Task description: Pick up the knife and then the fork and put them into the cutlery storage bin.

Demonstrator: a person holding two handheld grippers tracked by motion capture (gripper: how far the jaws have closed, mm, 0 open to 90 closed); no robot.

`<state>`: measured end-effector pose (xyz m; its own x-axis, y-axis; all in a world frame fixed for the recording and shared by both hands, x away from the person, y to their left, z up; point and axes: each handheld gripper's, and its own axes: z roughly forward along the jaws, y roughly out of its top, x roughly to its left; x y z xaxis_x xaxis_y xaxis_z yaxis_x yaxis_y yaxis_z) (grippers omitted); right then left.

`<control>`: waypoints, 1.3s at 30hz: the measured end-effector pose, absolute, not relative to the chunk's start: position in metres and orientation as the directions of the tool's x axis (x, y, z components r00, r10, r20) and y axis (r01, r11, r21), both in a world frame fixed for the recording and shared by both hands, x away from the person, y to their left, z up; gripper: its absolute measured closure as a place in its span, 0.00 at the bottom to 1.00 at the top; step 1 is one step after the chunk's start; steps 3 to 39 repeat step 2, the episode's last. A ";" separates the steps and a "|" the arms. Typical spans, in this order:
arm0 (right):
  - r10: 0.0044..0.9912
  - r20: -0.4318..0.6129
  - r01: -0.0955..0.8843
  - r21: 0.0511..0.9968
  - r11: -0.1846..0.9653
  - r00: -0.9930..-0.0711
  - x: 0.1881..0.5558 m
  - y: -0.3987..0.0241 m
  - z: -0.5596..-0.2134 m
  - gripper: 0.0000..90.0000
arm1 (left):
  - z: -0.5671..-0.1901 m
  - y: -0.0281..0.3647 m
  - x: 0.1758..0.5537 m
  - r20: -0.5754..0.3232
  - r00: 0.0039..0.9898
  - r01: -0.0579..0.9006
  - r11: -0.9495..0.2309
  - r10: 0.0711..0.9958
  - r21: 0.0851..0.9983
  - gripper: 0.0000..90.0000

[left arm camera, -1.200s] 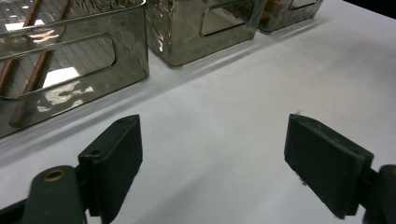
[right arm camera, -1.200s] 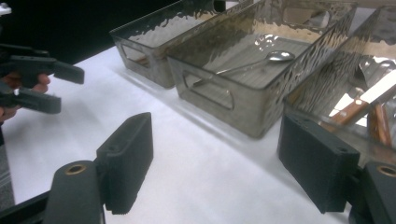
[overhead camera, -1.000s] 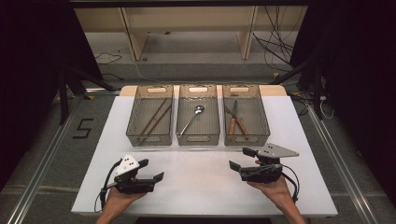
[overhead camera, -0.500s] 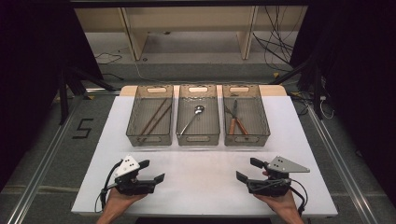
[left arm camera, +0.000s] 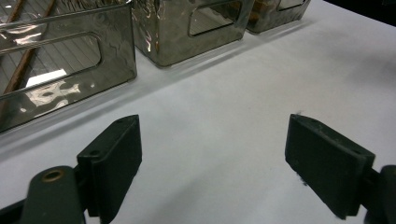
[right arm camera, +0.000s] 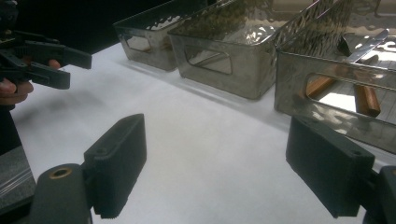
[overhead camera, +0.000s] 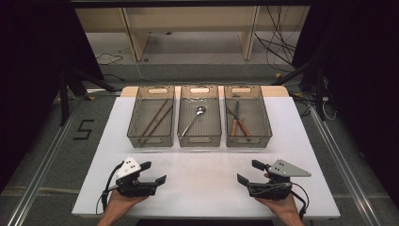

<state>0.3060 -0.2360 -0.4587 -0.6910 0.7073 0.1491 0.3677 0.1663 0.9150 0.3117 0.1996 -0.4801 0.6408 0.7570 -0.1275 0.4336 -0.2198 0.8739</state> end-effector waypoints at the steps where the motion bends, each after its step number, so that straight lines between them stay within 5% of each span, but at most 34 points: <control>1: 0.708 0.149 0.368 0.915 0.166 -0.690 0.306 -0.236 -0.459 0.23 | -0.480 0.200 0.312 -0.127 0.641 0.434 -0.221 0.757 0.873 0.21; 39: 0.709 0.147 0.367 0.915 0.168 -0.690 0.306 -0.236 -0.459 0.23 | -0.480 0.200 0.312 -0.129 0.641 0.435 -0.220 0.757 0.873 0.21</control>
